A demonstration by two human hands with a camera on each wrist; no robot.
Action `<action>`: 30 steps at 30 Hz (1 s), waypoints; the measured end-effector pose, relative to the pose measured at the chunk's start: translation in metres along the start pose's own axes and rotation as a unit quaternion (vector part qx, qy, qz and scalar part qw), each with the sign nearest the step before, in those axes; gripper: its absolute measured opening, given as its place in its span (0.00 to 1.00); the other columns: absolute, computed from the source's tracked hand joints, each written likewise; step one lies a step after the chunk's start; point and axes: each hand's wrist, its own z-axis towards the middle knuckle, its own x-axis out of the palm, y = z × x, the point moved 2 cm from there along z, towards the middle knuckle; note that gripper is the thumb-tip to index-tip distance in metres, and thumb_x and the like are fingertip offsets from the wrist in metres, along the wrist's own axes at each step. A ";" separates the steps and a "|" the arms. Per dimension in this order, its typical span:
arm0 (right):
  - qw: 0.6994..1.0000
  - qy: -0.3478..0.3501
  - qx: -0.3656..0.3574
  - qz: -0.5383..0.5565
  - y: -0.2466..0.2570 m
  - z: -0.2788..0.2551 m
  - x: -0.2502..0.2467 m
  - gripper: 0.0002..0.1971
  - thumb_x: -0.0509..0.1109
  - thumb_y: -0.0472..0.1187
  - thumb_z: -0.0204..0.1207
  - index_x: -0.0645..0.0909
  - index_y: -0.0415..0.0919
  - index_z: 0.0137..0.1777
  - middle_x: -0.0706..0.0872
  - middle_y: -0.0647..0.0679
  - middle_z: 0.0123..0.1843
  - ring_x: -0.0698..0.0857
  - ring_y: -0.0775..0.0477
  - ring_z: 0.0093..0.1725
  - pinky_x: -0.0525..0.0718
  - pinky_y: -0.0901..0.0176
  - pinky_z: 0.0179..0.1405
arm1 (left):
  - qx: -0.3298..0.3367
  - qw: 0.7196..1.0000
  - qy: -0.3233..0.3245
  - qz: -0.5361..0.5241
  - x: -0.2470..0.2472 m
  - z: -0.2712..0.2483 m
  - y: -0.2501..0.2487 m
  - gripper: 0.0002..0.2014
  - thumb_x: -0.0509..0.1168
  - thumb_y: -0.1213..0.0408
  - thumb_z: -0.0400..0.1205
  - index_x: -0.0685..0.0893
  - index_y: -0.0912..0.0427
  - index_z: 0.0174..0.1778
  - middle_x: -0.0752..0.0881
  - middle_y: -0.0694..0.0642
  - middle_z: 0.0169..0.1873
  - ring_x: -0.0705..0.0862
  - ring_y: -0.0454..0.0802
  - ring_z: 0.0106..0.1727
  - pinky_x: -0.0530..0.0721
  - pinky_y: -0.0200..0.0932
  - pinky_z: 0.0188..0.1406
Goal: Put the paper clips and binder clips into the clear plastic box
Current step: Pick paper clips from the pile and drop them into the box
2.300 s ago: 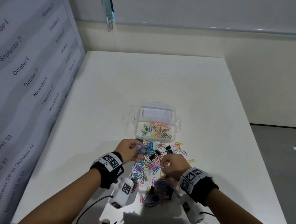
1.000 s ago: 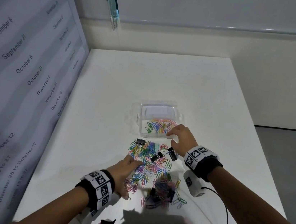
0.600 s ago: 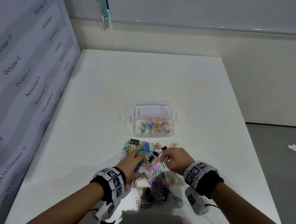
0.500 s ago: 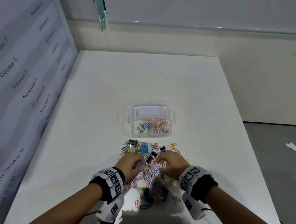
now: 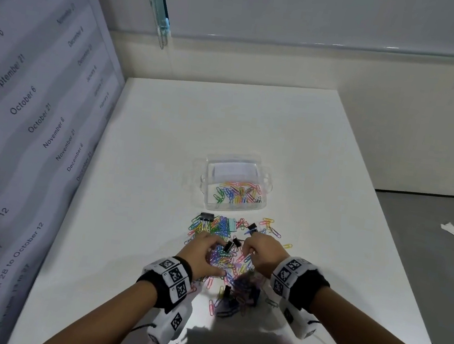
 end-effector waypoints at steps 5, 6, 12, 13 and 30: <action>1.000 0.014 -0.003 -0.010 -0.009 -0.007 -0.001 0.21 0.73 0.53 0.69 0.77 0.43 0.58 0.71 0.48 0.52 0.74 0.47 0.51 0.73 0.56 0.51 | 0.026 0.997 -0.003 0.068 0.001 0.004 -0.001 0.17 0.70 0.67 0.75 0.81 0.56 0.60 0.73 0.49 0.47 0.74 0.45 0.47 0.76 0.37 0.55; 0.999 0.026 0.001 -0.034 -0.009 -0.008 0.001 0.27 0.76 0.57 0.65 0.75 0.44 0.59 0.71 0.47 0.55 0.73 0.47 0.51 0.73 0.55 0.50 | 0.021 0.998 -0.019 0.048 0.000 0.004 0.001 0.13 0.68 0.69 0.77 0.82 0.57 0.57 0.74 0.49 0.40 0.74 0.44 0.40 0.78 0.37 0.50; 0.999 0.045 0.004 -0.028 0.004 -0.004 0.005 0.16 0.74 0.46 0.71 0.80 0.38 0.54 0.72 0.48 0.49 0.72 0.49 0.48 0.70 0.61 0.46 | -0.029 0.993 -0.038 -0.109 -0.011 0.006 0.006 0.10 0.61 0.74 0.81 0.85 0.57 0.49 0.80 0.48 0.31 0.79 0.42 0.32 0.80 0.30 0.34; 0.999 0.044 -0.004 -0.015 0.007 -0.004 0.003 0.12 0.72 0.42 0.72 0.82 0.37 0.53 0.72 0.53 0.43 0.74 0.49 0.48 0.68 0.64 0.45 | -0.039 0.987 -0.038 -0.153 -0.013 0.007 0.006 0.11 0.60 0.76 0.82 0.84 0.57 0.46 0.82 0.50 0.33 0.81 0.44 0.34 0.83 0.34 0.35; 0.969 -0.125 0.092 0.190 0.014 0.015 -0.069 0.07 0.74 0.30 0.68 0.88 0.42 0.36 0.82 0.57 0.30 0.80 0.61 0.30 0.76 0.74 0.26 | -0.102 0.888 -0.119 -0.431 -0.070 0.049 -0.030 0.19 0.47 0.80 0.85 0.75 0.69 0.68 0.75 0.64 0.69 0.81 0.55 0.58 0.86 0.32 0.45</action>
